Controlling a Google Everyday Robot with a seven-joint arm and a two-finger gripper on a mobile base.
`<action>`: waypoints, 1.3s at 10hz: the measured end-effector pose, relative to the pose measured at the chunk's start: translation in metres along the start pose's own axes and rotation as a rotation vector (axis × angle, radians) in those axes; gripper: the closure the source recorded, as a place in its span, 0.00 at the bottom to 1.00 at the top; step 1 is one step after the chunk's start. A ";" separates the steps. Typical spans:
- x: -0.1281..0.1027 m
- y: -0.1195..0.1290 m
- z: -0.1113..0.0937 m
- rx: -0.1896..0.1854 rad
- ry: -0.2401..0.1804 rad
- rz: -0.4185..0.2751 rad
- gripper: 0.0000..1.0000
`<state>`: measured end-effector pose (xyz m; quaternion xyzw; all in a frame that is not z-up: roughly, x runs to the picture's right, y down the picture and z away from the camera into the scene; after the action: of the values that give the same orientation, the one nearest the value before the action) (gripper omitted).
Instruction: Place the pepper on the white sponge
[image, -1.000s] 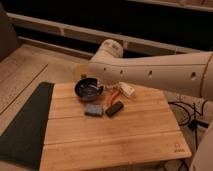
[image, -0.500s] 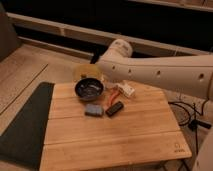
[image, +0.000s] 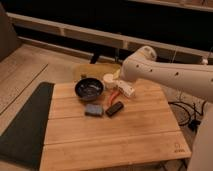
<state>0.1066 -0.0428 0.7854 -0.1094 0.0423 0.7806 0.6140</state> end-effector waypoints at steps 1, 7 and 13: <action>0.000 0.001 0.000 0.000 0.000 -0.001 0.35; 0.037 0.026 0.046 -0.040 0.126 -0.020 0.35; 0.058 0.014 0.124 0.030 0.308 -0.097 0.35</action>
<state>0.0656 0.0337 0.8926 -0.2203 0.1423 0.7232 0.6389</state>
